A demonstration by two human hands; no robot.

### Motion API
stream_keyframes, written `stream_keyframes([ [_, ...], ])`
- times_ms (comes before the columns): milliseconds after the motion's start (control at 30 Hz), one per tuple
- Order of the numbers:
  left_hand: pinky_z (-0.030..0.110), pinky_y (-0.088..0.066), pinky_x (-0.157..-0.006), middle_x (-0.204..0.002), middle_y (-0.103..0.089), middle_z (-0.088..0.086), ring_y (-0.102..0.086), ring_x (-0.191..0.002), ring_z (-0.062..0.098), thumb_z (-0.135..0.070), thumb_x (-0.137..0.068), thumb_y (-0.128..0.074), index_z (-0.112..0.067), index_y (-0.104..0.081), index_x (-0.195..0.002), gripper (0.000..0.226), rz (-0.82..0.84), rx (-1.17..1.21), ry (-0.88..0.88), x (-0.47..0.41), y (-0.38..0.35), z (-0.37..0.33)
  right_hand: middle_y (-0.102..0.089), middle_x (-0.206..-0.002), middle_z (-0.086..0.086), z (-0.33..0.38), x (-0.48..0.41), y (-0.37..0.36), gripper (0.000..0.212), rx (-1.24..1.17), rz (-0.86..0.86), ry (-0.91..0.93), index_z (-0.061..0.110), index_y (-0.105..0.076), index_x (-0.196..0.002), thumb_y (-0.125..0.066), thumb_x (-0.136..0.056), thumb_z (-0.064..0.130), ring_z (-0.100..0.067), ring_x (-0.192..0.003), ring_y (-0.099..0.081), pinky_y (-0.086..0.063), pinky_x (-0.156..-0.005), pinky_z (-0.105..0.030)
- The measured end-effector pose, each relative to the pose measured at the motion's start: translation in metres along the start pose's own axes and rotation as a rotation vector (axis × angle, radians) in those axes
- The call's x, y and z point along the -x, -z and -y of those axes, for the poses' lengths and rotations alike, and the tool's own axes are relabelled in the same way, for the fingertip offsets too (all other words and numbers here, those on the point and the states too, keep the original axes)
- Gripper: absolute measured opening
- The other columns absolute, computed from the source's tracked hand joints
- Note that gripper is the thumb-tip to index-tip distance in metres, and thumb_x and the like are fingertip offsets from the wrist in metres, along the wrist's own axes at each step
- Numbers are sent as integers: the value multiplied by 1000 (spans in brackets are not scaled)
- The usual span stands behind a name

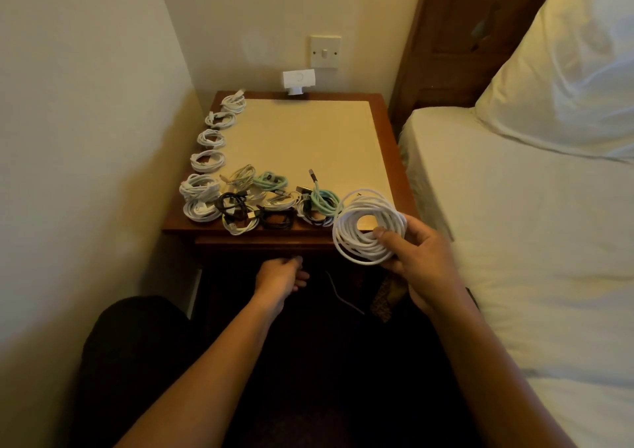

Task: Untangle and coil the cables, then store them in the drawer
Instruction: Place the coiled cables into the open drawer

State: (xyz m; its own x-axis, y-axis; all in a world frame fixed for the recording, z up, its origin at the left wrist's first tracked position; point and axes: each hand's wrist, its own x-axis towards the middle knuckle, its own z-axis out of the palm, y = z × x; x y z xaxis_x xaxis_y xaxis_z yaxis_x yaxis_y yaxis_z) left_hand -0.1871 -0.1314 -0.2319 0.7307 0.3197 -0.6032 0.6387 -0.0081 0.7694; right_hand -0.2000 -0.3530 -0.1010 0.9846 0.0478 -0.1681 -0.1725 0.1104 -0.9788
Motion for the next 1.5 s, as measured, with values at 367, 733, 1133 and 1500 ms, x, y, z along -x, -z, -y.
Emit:
stream_keyframes([
  [367, 26, -48, -73, -99, -77, 5, -71, -97, 25, -50, -93, -62, -24, -80, -103, 33, 9, -569, -49, 112, 37, 68, -78, -101, -14, -10, 7, -30, 23, 25, 127, -120, 18, -75, -112, -71, -92, 6, -29, -98, -76, -62, -83, -42],
  [733, 28, -44, -75, -92, -63, -10, -58, -87, 10, -39, -99, -55, -25, -69, -97, 19, -197, -881, -644, 165, 76, 16, -79, -97, -5, -30, 14, -61, 22, 194, 184, -160, 22, -75, -106, -74, -91, 7, -25, -94, -76, -63, -84, -45],
  [1133, 41, -46, -87, -95, -67, 3, -60, -91, 24, -24, -96, -41, -19, -67, -90, 27, -13, -1067, -573, 148, 105, 44, -74, -104, -25, -90, -29, -137, 14, 454, 347, -375, 6, -70, -103, -74, -89, 2, -34, -90, -75, -64, -79, -47],
  [1500, 40, -46, -77, -85, -64, 2, -57, -84, 19, -31, -98, -42, -17, -69, -84, 34, 124, -1039, -434, 172, 116, 37, -75, -102, -23, -141, -65, -186, 25, 243, 155, -481, 0, -70, -107, -80, -86, 11, -38, -89, -73, -58, -90, -59],
])
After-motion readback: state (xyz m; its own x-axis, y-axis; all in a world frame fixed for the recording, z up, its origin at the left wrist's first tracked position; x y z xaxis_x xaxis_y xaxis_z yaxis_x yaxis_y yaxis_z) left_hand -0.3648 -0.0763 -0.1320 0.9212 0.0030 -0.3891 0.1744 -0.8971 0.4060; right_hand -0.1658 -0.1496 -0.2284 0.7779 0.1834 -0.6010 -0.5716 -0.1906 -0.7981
